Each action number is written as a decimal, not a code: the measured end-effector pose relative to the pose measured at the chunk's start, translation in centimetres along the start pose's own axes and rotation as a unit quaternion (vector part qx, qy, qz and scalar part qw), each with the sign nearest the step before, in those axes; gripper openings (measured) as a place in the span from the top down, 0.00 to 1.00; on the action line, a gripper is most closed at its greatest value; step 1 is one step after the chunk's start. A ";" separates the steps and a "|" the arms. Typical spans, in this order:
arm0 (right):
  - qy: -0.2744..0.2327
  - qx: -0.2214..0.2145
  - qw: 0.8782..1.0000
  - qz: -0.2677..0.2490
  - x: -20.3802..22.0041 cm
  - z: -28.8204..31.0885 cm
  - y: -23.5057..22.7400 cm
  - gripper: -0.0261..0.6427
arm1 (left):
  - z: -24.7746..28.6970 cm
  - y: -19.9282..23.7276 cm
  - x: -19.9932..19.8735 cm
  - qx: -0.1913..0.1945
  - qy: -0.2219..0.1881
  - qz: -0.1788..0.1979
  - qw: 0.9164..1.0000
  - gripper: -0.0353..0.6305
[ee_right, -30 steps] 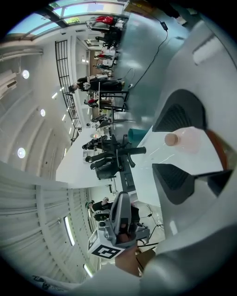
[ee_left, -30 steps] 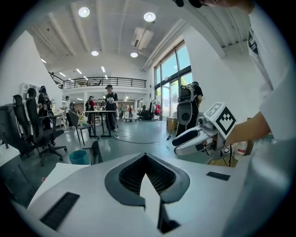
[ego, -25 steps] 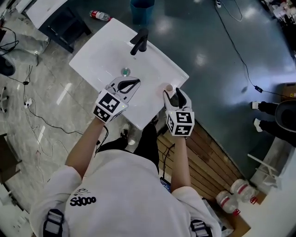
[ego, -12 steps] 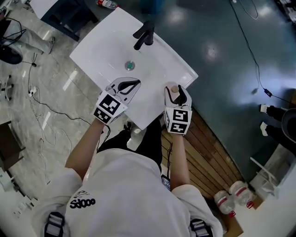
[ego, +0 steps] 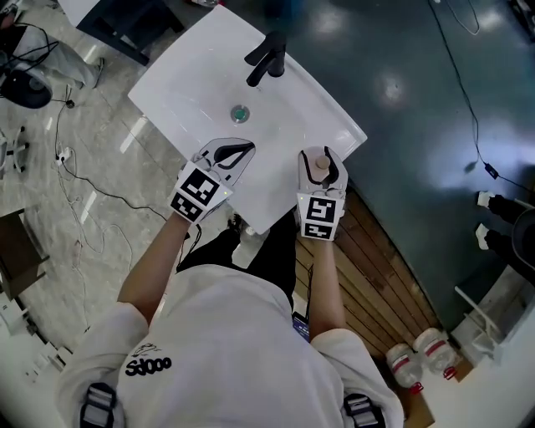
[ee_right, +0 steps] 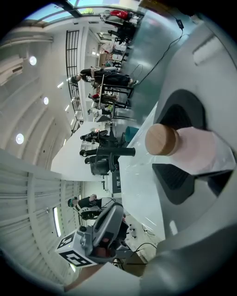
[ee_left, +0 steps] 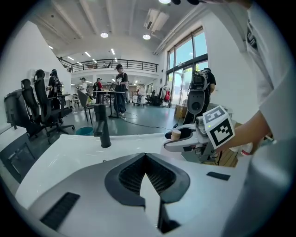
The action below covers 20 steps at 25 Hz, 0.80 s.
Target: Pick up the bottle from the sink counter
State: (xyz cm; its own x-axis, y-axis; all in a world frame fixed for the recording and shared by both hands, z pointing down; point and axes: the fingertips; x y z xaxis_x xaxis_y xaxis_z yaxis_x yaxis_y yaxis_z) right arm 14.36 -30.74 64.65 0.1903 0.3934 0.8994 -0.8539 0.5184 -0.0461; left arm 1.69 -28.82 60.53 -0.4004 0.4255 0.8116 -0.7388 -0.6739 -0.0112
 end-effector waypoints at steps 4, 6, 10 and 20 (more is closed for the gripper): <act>-0.002 0.014 1.000 -0.001 0.0 0.4 -0.5 0.66 | 0.2 0.1 0.4 0.000 0.004 -0.003 1.000 0.95; -0.003 0.017 1.000 -0.003 0.0 0.5 -0.6 0.68 | 0.3 0.1 0.4 0.000 0.005 -0.004 1.000 0.95; -0.010 0.019 1.000 -0.014 -0.2 0.6 -0.5 0.68 | 0.2 0.1 0.4 0.000 0.007 -0.005 1.000 0.95; -0.019 0.013 1.000 -0.014 -0.6 0.0 -0.5 0.74 | -0.8 -0.2 0.8 0.000 0.011 -0.008 1.000 0.95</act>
State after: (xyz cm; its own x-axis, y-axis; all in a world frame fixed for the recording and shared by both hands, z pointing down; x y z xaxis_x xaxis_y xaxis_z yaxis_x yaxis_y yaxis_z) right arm 14.74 -31.20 64.15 0.1955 0.3494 0.9163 -0.8613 0.5080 -0.0100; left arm 1.10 -27.87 60.72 -0.4000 0.4493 0.7988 -0.7455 -0.6665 0.0017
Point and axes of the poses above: the fingertips, and each gripper's own axes: z forward along the fingers, y to its left, x out of its underside, and after that the axes turned 8 degrees about -x, right-handed
